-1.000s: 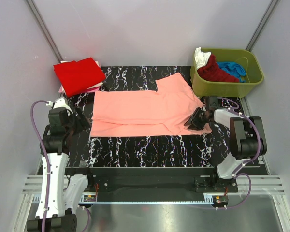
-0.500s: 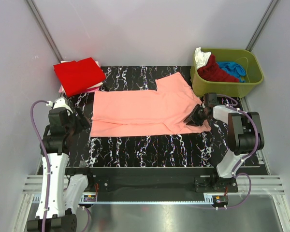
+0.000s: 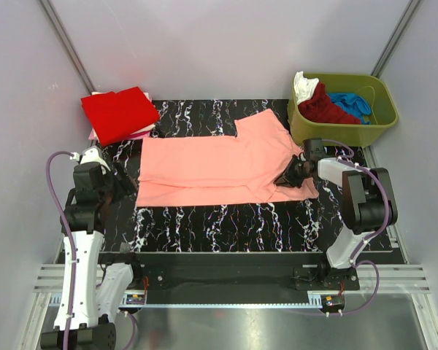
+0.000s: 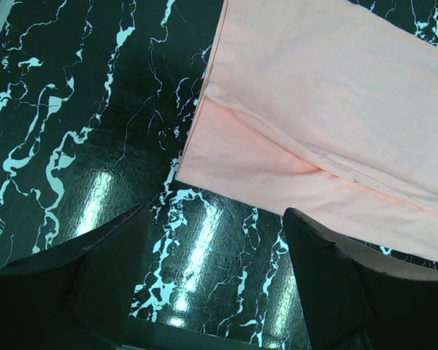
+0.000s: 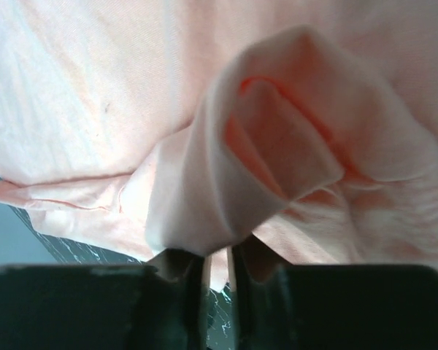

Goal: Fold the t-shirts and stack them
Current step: Fold the tshirt

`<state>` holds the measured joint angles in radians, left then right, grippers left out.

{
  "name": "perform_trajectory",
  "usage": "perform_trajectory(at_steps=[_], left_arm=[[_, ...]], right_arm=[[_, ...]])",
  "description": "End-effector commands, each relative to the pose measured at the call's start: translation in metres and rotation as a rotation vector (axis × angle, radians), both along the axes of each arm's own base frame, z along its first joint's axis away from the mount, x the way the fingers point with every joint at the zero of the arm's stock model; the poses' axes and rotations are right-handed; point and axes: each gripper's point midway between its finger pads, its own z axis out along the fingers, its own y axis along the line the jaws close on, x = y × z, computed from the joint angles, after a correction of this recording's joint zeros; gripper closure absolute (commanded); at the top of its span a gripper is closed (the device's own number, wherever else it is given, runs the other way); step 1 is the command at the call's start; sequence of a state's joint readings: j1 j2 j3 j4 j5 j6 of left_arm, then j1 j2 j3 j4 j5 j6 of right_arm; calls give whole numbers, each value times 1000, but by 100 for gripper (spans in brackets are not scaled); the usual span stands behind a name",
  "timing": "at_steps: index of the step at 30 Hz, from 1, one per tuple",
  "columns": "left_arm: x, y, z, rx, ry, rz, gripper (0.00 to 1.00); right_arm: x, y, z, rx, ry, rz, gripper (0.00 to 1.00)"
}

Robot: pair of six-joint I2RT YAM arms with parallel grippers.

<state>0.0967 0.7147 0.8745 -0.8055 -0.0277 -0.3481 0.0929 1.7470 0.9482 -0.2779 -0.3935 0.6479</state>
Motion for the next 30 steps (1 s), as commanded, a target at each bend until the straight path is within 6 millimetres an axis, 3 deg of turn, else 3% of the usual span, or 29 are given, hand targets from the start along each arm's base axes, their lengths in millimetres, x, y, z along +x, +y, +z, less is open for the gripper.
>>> perform_trajectory(at_steps=[1,2,4,7,12,15,18,19,21,22,23,25,26,27,28,29,30], left_arm=[[8,4,11,14,-63,14,20],[8,4,11,14,-62,16,20],[8,4,10,14,-59,14,20],[8,4,11,15,-62,16,20],[8,4,12,14,-66,18,20],[8,4,10,13,-60,16,20],[8,5,10,15,-62,19,20],[8,4,11,15,-63,18,20],[8,4,11,15,-63,18,20],[8,4,11,14,-63,16,20],[8,4,11,14,-63,16,20],[8,5,10,15,-62,17,20],[8,4,10,15,-62,16,20],[8,4,10,14,-62,14,20],[8,4,10,14,-60,14,20],[8,4,10,14,-60,14,20],[8,4,10,14,-60,14,20]], right_arm=[[14,14,15,39,-57,22,83],[14,15,13,38,-54,25,85],[13,16,11,41,-49,29,99],[12,17,14,46,-55,31,100],[18,17,34,52,-90,25,100],[35,20,58,61,-141,24,100],[46,21,63,61,-137,22,100],[57,22,72,62,-161,25,100],[66,24,66,61,-140,27,100],[77,25,74,64,-162,25,100],[83,26,65,66,-142,24,100],[99,30,71,78,-157,25,100],[103,33,61,83,-133,28,100],[115,35,68,88,-150,29,100],[120,38,67,91,-147,35,97],[124,39,54,88,-118,36,94],[135,43,64,94,-144,40,91]])
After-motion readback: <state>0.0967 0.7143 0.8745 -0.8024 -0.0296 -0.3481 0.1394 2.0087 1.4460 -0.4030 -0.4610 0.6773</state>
